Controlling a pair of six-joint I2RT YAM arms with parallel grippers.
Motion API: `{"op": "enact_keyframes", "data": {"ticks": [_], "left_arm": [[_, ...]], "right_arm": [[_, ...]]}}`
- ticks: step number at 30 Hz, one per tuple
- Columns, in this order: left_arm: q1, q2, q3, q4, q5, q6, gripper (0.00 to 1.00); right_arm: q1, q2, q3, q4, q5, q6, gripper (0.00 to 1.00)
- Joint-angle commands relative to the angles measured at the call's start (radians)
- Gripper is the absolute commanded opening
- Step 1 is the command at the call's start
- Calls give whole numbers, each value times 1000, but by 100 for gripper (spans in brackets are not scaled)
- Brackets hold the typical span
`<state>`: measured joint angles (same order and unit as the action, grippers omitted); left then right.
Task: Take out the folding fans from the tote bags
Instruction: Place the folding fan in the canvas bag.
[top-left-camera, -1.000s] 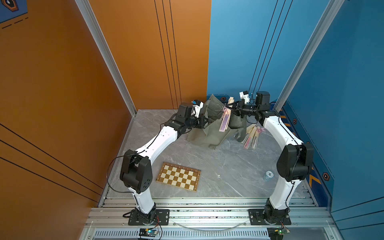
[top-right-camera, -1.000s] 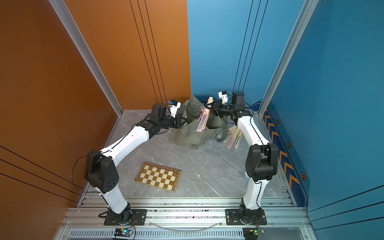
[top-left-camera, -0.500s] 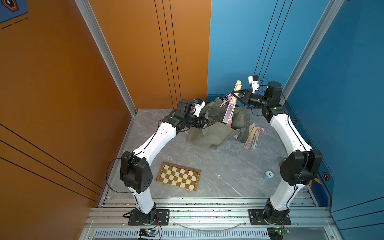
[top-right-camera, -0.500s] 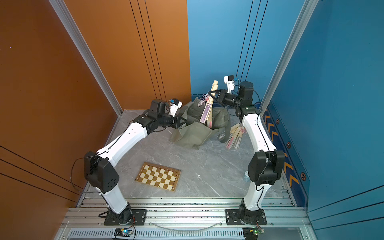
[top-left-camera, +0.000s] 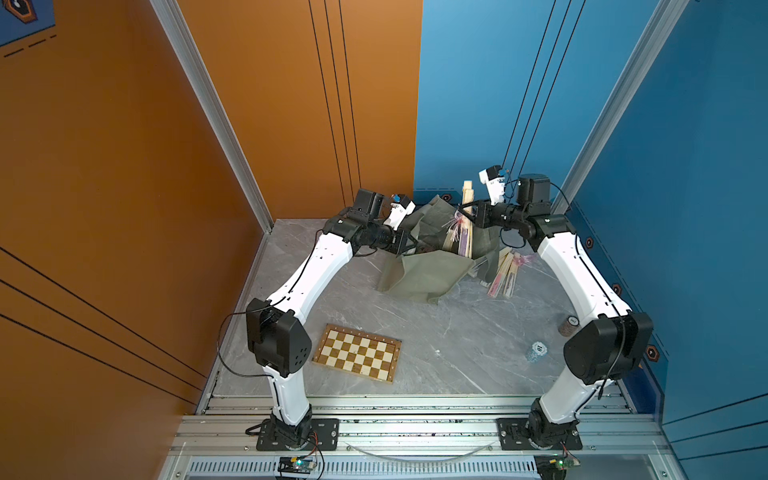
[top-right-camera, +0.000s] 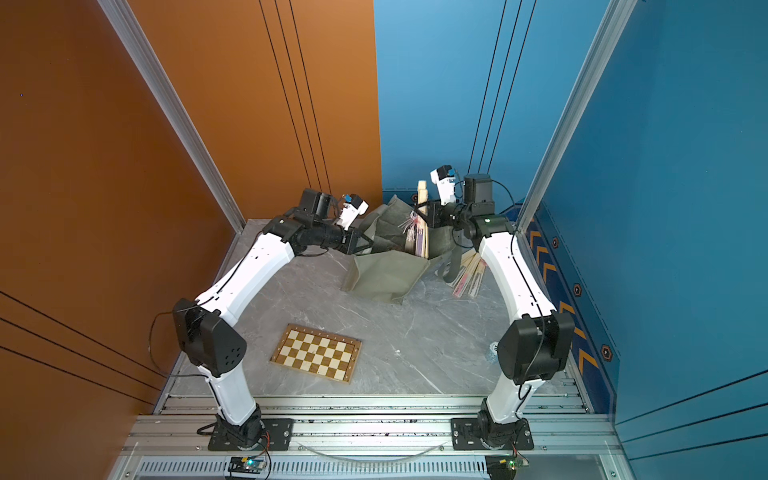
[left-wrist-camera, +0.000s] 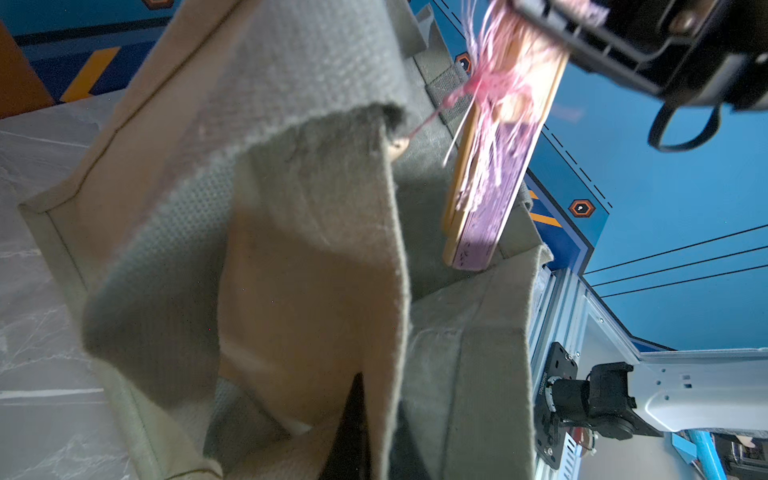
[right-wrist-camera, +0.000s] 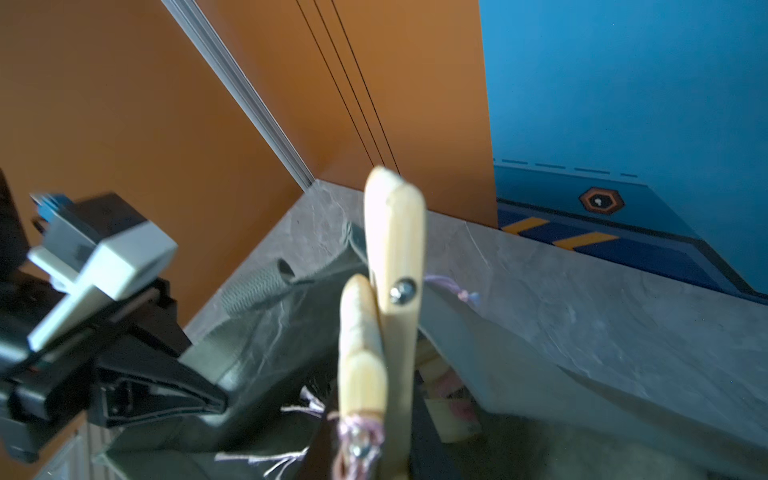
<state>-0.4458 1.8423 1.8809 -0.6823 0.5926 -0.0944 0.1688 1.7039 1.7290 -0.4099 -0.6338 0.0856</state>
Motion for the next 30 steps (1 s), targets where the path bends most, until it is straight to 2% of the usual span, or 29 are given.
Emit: {"op": "enact_keyframes", "data": {"ticks": [1, 5, 10, 12, 16, 19, 22, 25, 30], "left_arm": [[-16, 4, 34, -9, 49, 25, 0], [-22, 5, 31, -11, 35, 23, 0], [-29, 12, 55, -9, -7, 12, 0], [-33, 14, 65, -9, -27, 20, 0], [-48, 11, 66, -10, -77, 58, 0], [-76, -11, 52, -10, -154, 119, 0], [-98, -37, 30, -11, -241, 173, 0], [-106, -70, -1, -11, -305, 217, 0], [-105, -88, -23, -10, -327, 238, 0]], "right_arm": [[32, -60, -60, 8, 154, -152, 3], [38, -79, -87, 40, 156, -155, 4], [92, -121, -166, -78, 207, -332, 13], [117, -148, -228, -96, 245, -372, 22], [139, -191, -320, -74, 288, -362, 49], [141, -204, -336, -82, 304, -322, 49], [136, -231, -370, -61, 287, -260, 55], [137, -256, -427, -15, 259, -189, 57], [182, -222, -493, -46, 157, -158, 51]]}}
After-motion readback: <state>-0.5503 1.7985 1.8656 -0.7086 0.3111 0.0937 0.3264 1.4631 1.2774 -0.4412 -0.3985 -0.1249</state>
